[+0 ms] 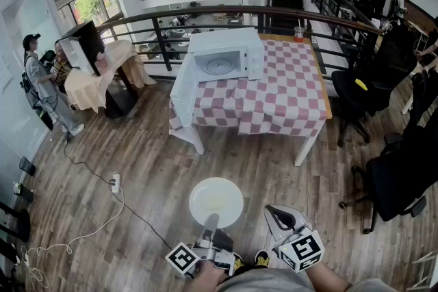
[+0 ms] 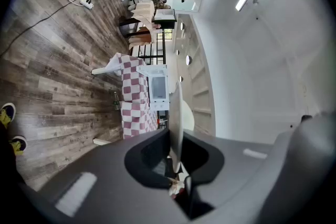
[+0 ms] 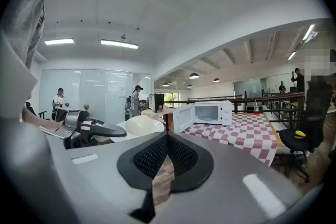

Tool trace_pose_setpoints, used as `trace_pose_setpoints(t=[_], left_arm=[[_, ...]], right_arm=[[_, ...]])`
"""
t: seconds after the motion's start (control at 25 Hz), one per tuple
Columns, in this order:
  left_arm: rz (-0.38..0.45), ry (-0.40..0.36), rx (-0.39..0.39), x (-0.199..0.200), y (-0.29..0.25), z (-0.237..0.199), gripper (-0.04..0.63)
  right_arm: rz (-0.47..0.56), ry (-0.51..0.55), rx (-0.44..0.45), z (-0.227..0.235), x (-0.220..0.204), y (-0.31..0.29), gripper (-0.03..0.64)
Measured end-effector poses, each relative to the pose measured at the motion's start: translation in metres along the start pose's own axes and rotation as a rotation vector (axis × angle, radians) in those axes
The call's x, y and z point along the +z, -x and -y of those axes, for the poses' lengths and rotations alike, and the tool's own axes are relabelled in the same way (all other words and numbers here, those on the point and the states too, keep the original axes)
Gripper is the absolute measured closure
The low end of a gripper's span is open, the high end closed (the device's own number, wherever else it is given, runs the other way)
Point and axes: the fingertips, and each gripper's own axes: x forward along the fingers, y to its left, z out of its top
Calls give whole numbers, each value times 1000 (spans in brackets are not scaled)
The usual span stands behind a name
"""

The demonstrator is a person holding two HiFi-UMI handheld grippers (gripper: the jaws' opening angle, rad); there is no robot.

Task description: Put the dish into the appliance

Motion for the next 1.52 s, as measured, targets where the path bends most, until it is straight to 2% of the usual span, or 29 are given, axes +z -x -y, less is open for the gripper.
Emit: trace_pose_setpoints(t=[0.36,1.0,1.52], left_arm=[[-3,27,6,0,-1,-7,568],[-10,34,7,47,6,-18,568],[-36,29,-12,71,-1,-15,568]], right_arm=[[-16,-4,6,-1,-4,-4,617],[-13,-32,13,-34,-1,-46,618],[-2,7,-45,-25,9,-62,618]])
